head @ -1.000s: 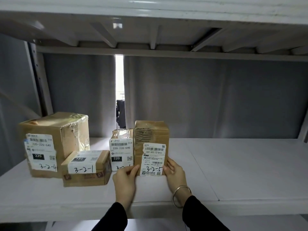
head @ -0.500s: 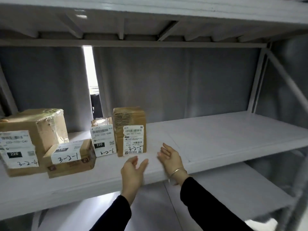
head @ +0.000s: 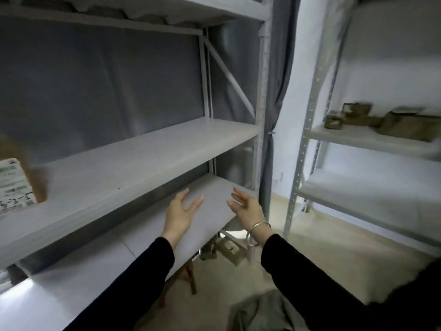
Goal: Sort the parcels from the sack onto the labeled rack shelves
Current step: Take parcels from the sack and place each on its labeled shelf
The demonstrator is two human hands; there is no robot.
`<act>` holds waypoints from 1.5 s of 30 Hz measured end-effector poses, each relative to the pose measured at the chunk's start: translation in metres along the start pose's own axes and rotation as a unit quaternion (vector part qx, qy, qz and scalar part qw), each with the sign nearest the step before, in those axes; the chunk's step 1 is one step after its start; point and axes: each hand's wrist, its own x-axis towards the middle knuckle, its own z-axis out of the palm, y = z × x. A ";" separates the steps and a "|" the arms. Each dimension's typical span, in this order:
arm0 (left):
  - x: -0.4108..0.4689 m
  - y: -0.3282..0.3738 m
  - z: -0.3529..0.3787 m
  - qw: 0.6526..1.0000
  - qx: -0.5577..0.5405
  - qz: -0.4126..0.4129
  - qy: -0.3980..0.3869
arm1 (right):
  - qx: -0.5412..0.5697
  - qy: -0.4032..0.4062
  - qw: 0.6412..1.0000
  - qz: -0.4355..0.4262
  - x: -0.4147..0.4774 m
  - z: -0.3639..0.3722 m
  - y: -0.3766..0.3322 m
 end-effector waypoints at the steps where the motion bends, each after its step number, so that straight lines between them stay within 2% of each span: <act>1: -0.004 0.007 0.025 1.000 0.002 0.004 -0.017 | -0.004 0.015 1.000 0.002 -0.005 -0.027 0.001; 7: -0.034 0.047 0.169 0.996 -0.040 -0.014 -0.084 | -0.060 0.073 0.995 0.012 -0.024 -0.191 0.012; 12: -0.055 0.073 0.256 0.993 -0.051 -0.018 -0.106 | -0.083 0.098 0.991 0.033 -0.027 -0.289 0.025; 18: -0.068 0.048 0.298 0.987 -0.012 -0.073 -0.139 | -0.071 0.103 0.988 0.095 -0.028 -0.339 0.065; 22: -0.064 0.009 0.313 0.979 0.052 -0.116 -0.161 | -0.058 0.110 0.984 0.131 -0.025 -0.346 0.106; 26: -0.060 -0.034 0.341 0.967 0.048 -0.149 -0.202 | -0.037 0.135 0.973 0.185 -0.032 -0.348 0.162; 30: -0.068 -0.124 0.397 0.928 0.039 -0.223 -0.297 | -0.074 0.136 0.950 0.271 -0.041 -0.355 0.259; 33: -0.093 -0.215 0.443 0.904 0.055 -0.243 -0.349 | -0.110 0.121 0.935 0.313 -0.047 -0.353 0.356; 36: -0.114 -0.320 0.487 0.901 0.077 -0.234 -0.356 | -0.105 0.120 0.931 0.327 -0.045 -0.343 0.475; 39: -0.132 -0.444 0.532 0.910 0.097 -0.240 -0.325 | -0.121 0.104 0.923 0.350 -0.044 -0.326 0.617; 43: -0.148 -0.602 0.593 0.866 0.131 -0.284 -0.391 | -0.186 0.038 0.909 0.371 -0.038 -0.316 0.793; 45: -0.148 -0.665 0.621 0.860 0.176 -0.249 -0.409 | -0.224 0.019 0.908 0.353 -0.029 -0.319 0.856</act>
